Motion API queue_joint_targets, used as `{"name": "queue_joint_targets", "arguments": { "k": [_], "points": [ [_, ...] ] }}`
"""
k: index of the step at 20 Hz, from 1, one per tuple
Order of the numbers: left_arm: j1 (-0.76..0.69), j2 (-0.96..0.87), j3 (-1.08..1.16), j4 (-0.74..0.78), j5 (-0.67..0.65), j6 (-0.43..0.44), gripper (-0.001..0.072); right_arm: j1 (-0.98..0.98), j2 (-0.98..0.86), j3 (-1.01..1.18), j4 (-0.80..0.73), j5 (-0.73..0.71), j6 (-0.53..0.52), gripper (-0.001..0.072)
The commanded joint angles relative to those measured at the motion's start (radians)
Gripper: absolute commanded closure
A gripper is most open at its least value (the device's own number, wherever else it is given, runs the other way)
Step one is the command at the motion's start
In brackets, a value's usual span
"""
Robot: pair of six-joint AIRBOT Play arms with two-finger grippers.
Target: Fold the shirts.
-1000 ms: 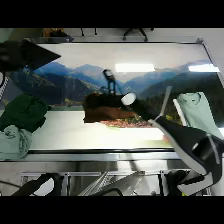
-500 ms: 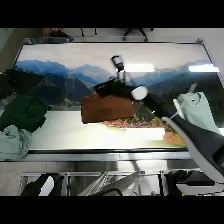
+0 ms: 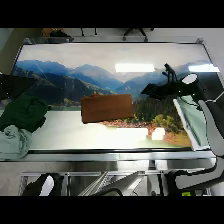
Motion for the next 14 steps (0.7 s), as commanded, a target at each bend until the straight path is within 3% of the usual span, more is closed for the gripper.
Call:
{"name": "queue_joint_targets", "arguments": {
  "k": [1,11,12,13,14],
  "points": [
    [0.004,0.002,-0.001,0.001,0.017,0.035,0.0693,0.011,-0.119,0.0,0.055,0.068,0.017,0.001],
    [0.004,0.001,-0.001,0.001,0.021,0.069,0.0693,0.2,-0.263,0.0,0.246,-0.057,-0.079,0.0023],
    [0.004,0.001,-0.001,0.001,0.021,0.069,0.0693,0.202,-0.261,0.002,0.293,-0.051,-0.108,0.0224],
    [0.004,0.002,-0.001,0.001,0.02,0.069,0.0693,0.2,-0.253,0.003,0.356,-0.033,-0.151,0.0596],
    [0.004,0.002,-0.001,0.001,0.02,0.069,0.0693,0.192,-0.236,0.003,0.417,-0.014,-0.18,0.0652]
  ]
}}
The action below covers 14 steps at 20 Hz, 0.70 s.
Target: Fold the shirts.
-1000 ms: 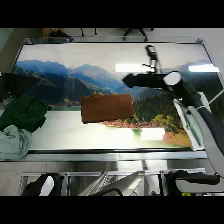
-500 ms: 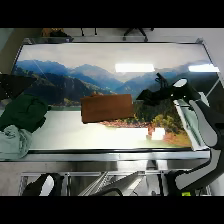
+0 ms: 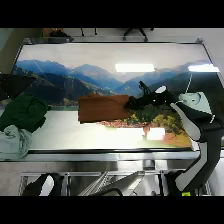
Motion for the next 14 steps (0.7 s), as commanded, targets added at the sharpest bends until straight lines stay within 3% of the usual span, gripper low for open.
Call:
{"name": "queue_joint_targets", "arguments": {
  "k": [1,6,11,14],
  "points": [
    [0.001,0.001,0.0,-0.001,0.0,0.002,0.0693,-0.002,0.04,0.006,0.216,0.042,-0.116,0.0692],
    [0.001,0.001,0.0,0.0,-0.002,0.002,0.0693,-0.14,0.244,0.094,0.247,0.037,-0.097,0.0694],
    [0.001,0.001,0.0,0.0,-0.018,0.002,0.0693,-0.412,0.413,0.159,0.246,-0.006,0.118,0.0694],
    [0.001,0.001,0.0,0.0,-0.018,0.002,0.0693,-0.595,0.462,0.159,0.246,-0.008,0.185,0.0693]
  ]
}}
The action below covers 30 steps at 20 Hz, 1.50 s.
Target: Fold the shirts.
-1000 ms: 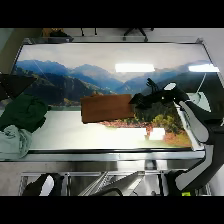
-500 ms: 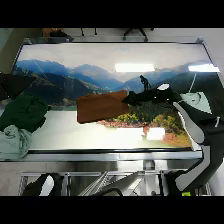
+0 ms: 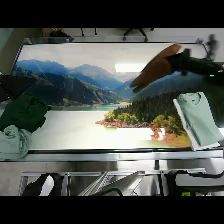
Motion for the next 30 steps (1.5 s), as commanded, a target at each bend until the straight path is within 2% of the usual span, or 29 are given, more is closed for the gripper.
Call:
{"name": "queue_joint_targets", "arguments": {
  "k": [1,4,12,15,18,20,22,28,29,30],
  "points": [
    [0.001,0.001,0.0,0.0,-0.004,0.0,0.0693,-0.217,0.066,0.011,0.004,-0.013,0.109,0.0693],
    [0.001,0.001,0.0,0.0,-0.005,0.007,0.0693,-0.382,0.063,0.011,0.004,0.054,0.177,0.0693],
    [-0.001,0.001,0.0,0.0,-0.011,0.017,0.0693,-0.677,0.1,0.011,-0.039,0.358,0.35,0.0694],
    [-0.001,0.001,0.0,0.0,-0.014,0.018,0.0693,-0.742,0.144,0.01,-0.333,0.446,0.486,0.0694],
    [-0.001,0.001,0.0,0.0,-0.024,0.018,0.0693,-0.777,0.184,-0.01,-0.69,0.532,0.541,0.0695],
    [-0.001,0.001,0.0,0.0,-0.036,0.032,0.0693,-0.778,0.208,-0.069,-0.843,0.534,0.547,0.0694],
    [-0.002,-0.005,0.0,-0.002,-0.048,0.04,0.0693,-0.778,0.214,-0.164,-0.906,0.534,0.547,0.0693],
    [-0.001,-0.081,0.0,-0.002,-0.086,0.039,0.0693,-0.778,0.201,-0.462,-0.946,0.465,0.547,0.0691],
    [-0.001,-0.097,0.0,-0.002,-0.086,0.039,0.0692,-0.778,0.195,-0.469,-0.975,0.463,0.543,0.0642],
    [-0.001,-0.111,0.0,-0.002,-0.086,0.039,0.0693,-0.778,0.193,-0.469,-1.006,0.462,0.543,0.0346]
  ]
}}
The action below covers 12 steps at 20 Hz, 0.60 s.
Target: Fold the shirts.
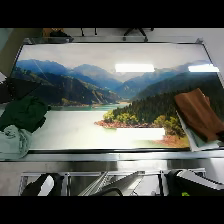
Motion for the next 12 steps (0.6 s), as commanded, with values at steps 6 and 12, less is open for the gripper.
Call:
{"name": "queue_joint_targets", "arguments": {
  "k": [6,12],
  "points": [
    [0.0,-0.092,0.0,-0.013,0.004,0.001,0.0693,0.0,-0.01,0.2,0.019,-0.019,0.015,0.0068],
    [0.0,-0.107,0.0,-0.186,0.014,0.038,0.0693,0.13,0.008,0.481,0.283,-0.081,-0.018,0.0668]
  ]
}}
